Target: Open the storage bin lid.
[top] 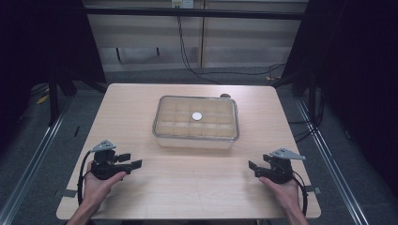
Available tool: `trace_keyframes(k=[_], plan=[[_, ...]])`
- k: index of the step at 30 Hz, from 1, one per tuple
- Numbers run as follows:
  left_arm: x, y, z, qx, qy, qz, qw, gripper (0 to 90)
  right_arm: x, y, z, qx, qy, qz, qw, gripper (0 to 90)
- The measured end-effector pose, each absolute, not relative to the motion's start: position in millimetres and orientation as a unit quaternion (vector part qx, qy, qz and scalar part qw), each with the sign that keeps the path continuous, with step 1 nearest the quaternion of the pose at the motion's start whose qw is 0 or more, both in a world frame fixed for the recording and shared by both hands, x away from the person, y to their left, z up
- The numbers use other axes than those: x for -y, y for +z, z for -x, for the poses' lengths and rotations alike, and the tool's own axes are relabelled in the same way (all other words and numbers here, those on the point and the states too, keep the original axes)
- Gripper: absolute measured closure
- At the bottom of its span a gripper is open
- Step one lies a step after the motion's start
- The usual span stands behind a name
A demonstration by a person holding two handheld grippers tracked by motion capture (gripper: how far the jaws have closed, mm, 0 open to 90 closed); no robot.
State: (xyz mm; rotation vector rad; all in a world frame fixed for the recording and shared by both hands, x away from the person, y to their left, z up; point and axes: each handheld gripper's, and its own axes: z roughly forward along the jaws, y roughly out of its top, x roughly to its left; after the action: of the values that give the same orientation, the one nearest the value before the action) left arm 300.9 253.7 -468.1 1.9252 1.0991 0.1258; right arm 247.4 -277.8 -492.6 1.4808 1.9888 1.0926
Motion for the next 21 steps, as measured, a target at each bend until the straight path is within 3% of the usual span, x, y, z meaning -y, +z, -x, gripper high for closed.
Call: trace_keyframes(k=[3, 6, 21], plan=[[-252.9, -468.3, -302.3, -0.447, 0.049, -0.773, 0.447, 33.9, 277.7, -493.3, -247.8, -0.72, 0.392, -0.533, 0.212, 28.5], [-252.8, -468.1, -301.7, -0.447, 0.049, -0.773, 0.448, 33.8, 281.3, -491.2, -248.6, -0.711, 0.416, -0.538, 0.181, 34.4], [-255.4, -460.4, -310.0, -0.451, 0.051, -0.77, 0.449, 33.9, 282.2, -476.6, -258.7, -0.72, 0.441, -0.519, 0.134, 33.7]])
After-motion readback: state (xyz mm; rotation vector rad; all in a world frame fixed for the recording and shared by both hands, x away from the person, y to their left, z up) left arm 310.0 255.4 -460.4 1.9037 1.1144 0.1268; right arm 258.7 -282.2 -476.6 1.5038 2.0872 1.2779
